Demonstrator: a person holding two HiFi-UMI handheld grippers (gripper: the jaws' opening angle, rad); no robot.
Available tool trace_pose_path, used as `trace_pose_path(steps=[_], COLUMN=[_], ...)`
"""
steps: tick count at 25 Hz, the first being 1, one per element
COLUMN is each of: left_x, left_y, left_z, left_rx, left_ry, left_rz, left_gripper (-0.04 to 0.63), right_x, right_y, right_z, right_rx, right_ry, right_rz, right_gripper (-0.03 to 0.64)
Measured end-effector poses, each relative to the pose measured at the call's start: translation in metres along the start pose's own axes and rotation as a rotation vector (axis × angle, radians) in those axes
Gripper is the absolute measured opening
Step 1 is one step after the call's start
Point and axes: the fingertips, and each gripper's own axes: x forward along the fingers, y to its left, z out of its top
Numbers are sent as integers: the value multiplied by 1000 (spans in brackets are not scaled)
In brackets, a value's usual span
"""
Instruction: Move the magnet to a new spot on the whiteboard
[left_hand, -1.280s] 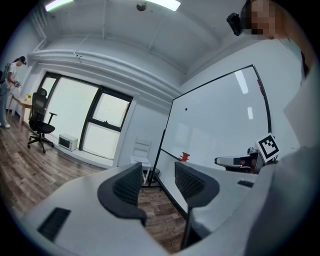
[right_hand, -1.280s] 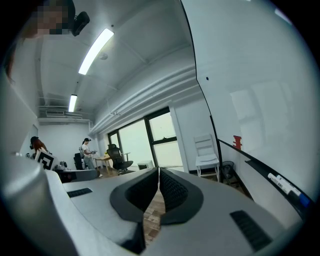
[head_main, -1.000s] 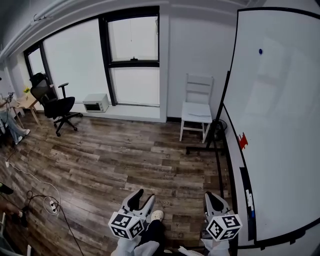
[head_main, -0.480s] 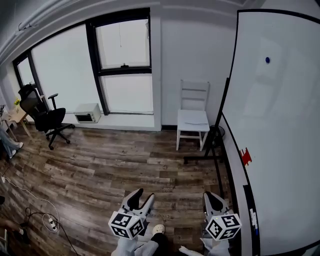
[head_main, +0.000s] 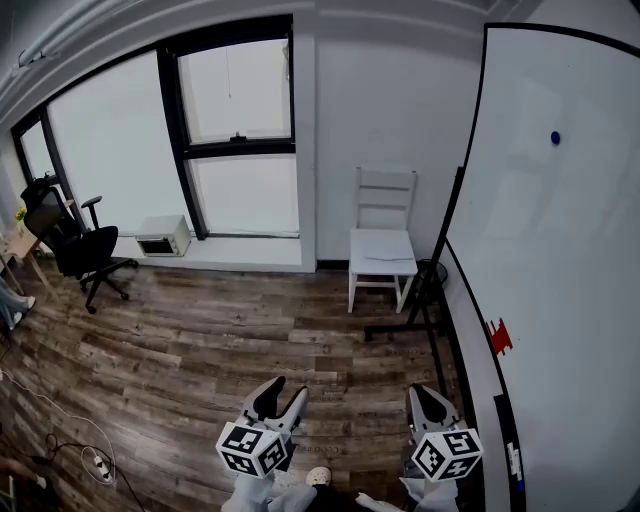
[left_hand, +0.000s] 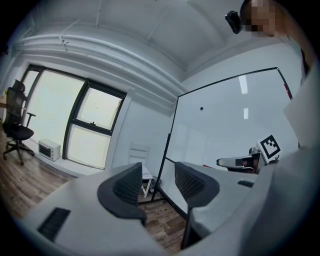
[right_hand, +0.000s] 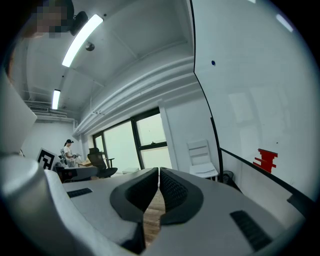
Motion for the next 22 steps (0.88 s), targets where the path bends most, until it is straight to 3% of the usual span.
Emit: trace_pose_path(steps=[14, 22], left_x=[70, 72], left_y=[70, 86], left_z=[21, -2], left_rx=[14, -9], left_ry=[-2, 48], left_rz=[-26, -21], left_gripper=[199, 199], right_x=[91, 106], right_y=[-9, -7], right_z=[15, -9], right_rx=[3, 18], right_ry=[-26, 34], right_rz=[-29, -30], right_gripper=[32, 32])
